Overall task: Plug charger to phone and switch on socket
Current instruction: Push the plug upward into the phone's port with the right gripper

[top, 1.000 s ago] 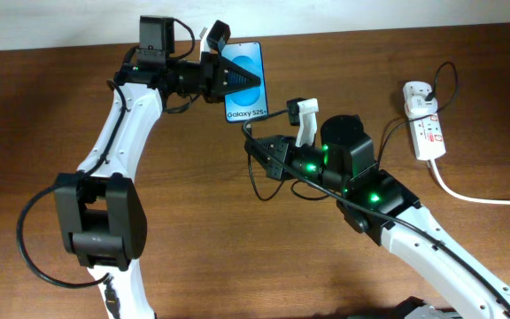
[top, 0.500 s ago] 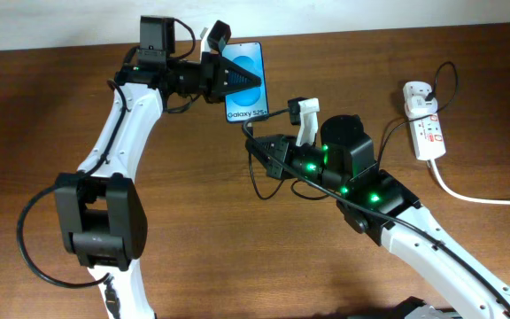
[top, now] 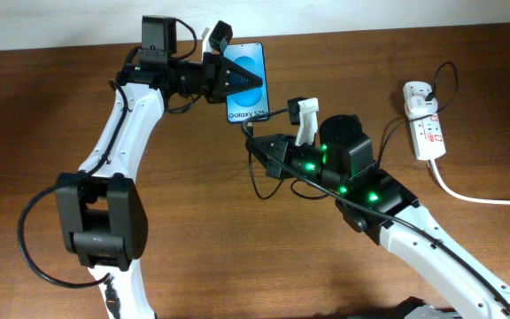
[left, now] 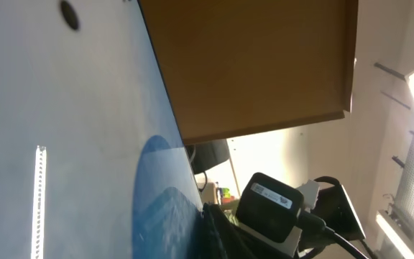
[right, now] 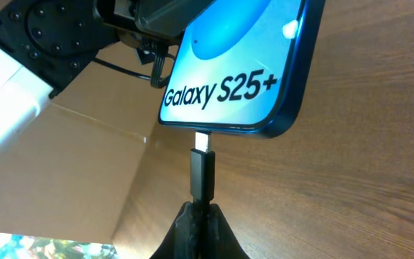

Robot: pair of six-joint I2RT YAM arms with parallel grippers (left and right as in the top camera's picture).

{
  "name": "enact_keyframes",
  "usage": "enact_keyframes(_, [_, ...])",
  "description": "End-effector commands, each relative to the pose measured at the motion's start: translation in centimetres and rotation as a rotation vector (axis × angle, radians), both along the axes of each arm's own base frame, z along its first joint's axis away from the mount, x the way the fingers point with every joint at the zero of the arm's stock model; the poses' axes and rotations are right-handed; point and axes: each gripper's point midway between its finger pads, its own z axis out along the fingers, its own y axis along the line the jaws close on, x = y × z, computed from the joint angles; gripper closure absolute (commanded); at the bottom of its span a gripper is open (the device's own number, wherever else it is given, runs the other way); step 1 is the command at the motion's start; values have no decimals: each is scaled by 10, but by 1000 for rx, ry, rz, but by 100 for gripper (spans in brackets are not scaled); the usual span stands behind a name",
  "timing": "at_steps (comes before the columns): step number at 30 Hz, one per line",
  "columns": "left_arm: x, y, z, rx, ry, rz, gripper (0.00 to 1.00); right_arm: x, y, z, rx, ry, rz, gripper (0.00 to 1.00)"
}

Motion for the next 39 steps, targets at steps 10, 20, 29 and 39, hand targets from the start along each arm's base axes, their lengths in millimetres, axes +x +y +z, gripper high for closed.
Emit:
enact_keyframes(10, [-8,-5,11,-36,-50,-42,100,5,-1,-3,-5,-12,-14,96])
enact_keyframes(20, [-13,-12,11,-40,-65,-61,100,6,-1,-1,1,-21,-15,96])
enact_keyframes(29, [-13,-12,11,-40,-65,-61,100,18,-17,0,4,-19,-54,96])
enact_keyframes(39, [-13,-12,11,-41,-73,-61,100,20,-18,2,9,-29,-62,96])
